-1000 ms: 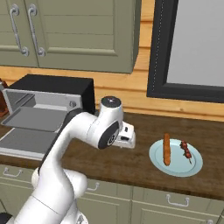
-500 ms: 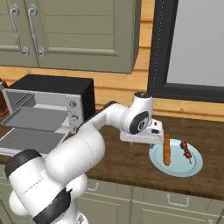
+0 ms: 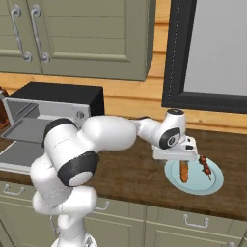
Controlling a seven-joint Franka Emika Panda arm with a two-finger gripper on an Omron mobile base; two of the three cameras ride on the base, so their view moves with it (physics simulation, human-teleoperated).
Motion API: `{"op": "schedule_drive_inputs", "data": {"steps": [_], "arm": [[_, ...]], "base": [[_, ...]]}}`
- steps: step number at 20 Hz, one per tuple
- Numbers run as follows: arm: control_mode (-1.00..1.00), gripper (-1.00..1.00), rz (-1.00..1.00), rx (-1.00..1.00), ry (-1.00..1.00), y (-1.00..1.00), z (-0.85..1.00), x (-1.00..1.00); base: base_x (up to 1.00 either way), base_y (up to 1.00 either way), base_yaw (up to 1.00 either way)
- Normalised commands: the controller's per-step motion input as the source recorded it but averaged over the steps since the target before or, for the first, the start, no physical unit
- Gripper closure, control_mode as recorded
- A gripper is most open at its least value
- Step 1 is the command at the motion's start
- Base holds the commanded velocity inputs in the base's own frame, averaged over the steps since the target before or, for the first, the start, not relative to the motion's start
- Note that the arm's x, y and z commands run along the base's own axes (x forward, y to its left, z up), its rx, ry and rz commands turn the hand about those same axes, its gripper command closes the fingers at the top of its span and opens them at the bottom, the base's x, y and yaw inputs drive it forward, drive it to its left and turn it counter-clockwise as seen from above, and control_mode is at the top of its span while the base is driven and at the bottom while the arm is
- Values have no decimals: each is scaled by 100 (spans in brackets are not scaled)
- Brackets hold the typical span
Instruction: Pick up the kebab skewer and baguette bread, and place them inside the toaster oven. Close the toaster oven door and start by setting the timer.
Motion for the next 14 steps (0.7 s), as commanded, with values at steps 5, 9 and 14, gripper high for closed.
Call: {"op": "schedule_drive_inputs", "data": {"steps": [5, 9, 14], "arm": [[-100, -100, 6, 0, 9, -62, -43, 59], [-100, -100, 6, 6, 6, -31, -38, 37], [-100, -100, 4, 11, 3, -24, -21, 43]], "base": [[0, 0, 0], [0, 0, 0], [0, 0, 0]]}}
